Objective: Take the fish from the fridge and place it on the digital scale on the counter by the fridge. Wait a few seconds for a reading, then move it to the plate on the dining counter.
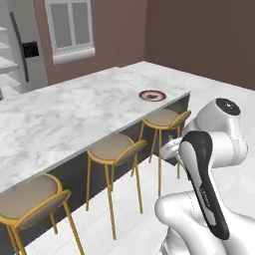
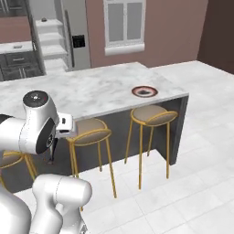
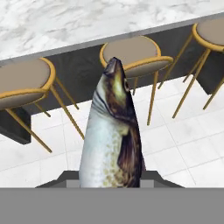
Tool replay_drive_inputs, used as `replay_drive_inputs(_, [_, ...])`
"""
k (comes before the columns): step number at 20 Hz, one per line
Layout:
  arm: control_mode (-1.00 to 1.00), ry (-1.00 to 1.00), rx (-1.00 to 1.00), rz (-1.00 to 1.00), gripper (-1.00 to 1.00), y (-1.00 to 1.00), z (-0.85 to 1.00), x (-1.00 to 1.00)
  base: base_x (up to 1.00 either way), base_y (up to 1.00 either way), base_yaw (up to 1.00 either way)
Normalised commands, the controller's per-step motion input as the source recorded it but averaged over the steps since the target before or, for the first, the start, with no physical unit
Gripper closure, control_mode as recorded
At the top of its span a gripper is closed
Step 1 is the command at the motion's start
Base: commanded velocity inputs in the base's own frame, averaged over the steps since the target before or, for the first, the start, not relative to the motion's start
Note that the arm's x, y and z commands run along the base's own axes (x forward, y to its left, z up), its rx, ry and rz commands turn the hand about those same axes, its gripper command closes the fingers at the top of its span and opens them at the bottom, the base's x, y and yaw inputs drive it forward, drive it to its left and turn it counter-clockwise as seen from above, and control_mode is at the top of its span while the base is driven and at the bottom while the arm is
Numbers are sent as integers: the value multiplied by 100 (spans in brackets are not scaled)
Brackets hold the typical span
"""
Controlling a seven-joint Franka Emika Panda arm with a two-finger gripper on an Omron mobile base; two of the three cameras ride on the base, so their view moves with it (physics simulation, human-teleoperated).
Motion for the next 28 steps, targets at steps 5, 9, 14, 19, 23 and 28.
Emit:
replay_drive_inputs(5, [100, 0, 0, 0, 100, 0, 0, 0, 77, -100, 41])
replay_drive_inputs(9, [100, 0, 0, 0, 100, 0, 0, 0, 50, -100, 34])
replay_drive_inputs(14, [100, 0, 0, 0, 100, 0, 0, 0, 53, -100, 31])
replay_drive_inputs(19, [100, 0, 0, 0, 100, 0, 0, 0, 96, -100, 32])
replay_drive_inputs(23, [100, 0, 0, 0, 100, 0, 0, 0, 98, -100, 33])
replay_drive_inputs(28, [100, 0, 0, 0, 100, 0, 0, 0, 82, -93, 29])
